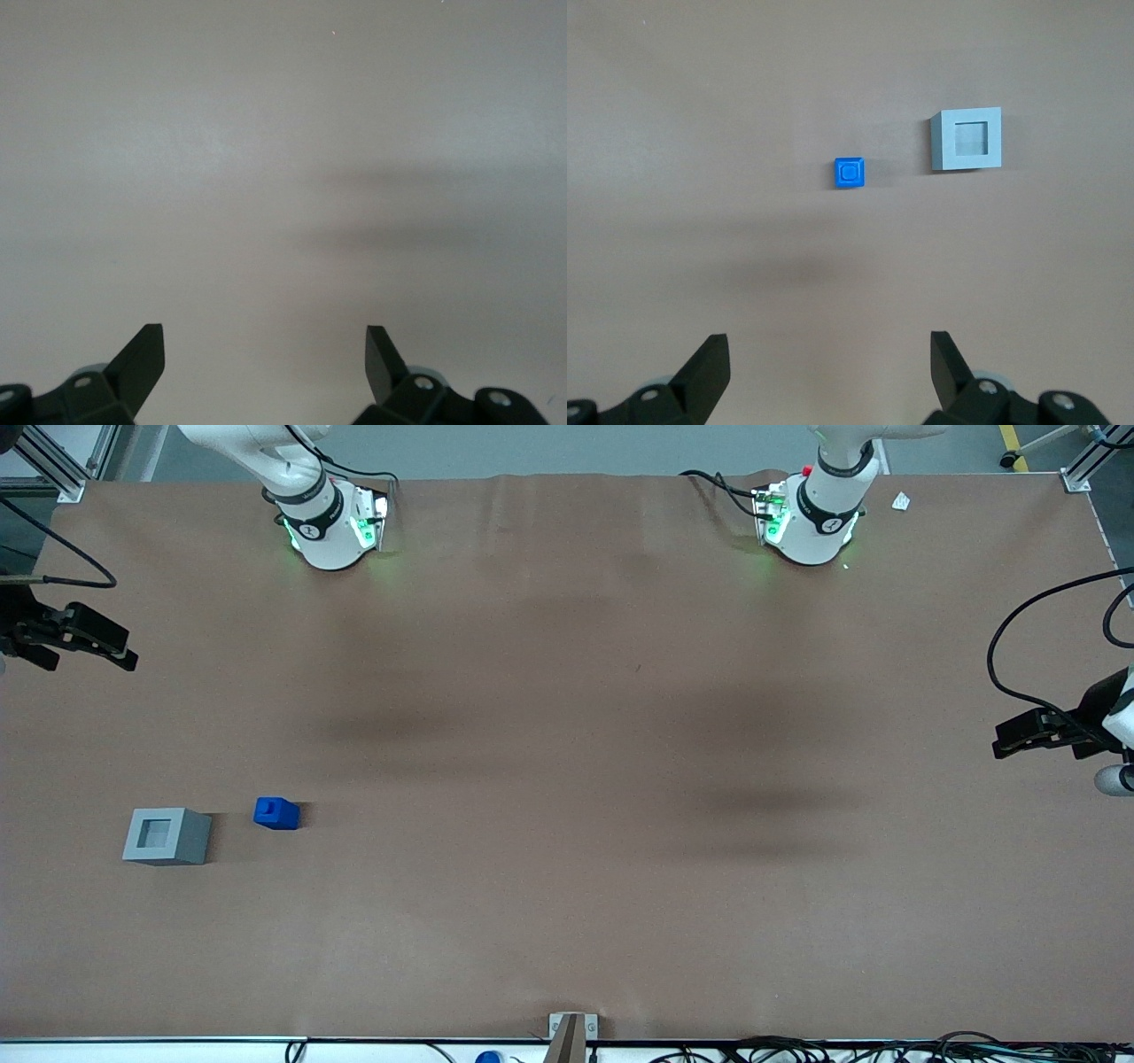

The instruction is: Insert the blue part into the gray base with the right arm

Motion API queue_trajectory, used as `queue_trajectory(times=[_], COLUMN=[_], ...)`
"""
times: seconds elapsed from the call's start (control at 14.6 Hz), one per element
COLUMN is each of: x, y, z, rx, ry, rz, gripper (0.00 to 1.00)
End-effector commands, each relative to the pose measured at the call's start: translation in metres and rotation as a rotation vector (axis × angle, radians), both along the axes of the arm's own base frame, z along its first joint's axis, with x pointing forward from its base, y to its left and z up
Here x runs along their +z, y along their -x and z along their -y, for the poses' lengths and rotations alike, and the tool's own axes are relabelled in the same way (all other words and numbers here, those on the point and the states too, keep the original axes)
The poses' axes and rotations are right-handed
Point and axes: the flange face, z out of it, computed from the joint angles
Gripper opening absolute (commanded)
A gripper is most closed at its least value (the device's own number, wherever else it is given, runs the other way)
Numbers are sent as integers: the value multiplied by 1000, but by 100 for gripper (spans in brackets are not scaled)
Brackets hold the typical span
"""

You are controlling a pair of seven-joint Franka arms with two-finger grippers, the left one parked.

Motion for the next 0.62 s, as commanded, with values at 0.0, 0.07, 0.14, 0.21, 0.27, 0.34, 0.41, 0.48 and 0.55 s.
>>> queue_trajectory(times=[0.0,0.07,0.14,0.21,0.27,0.34,0.41,0.48,0.55], x=[10,12,18,23,23,21,18,7,-3], y=[8,10,10,10,9,6,4,-7,-15], z=[3,3,3,3,5,14,21,20,20], rx=[-1,1,-2,-7,-4,-24,-38,-38,-36], ry=[-9,-8,-7,-8,-8,-10,-24,-21,-18], rz=[-10,-9,3,14,16,19,23,31,40], gripper=[100,100,100,100,100,100,100,100,100])
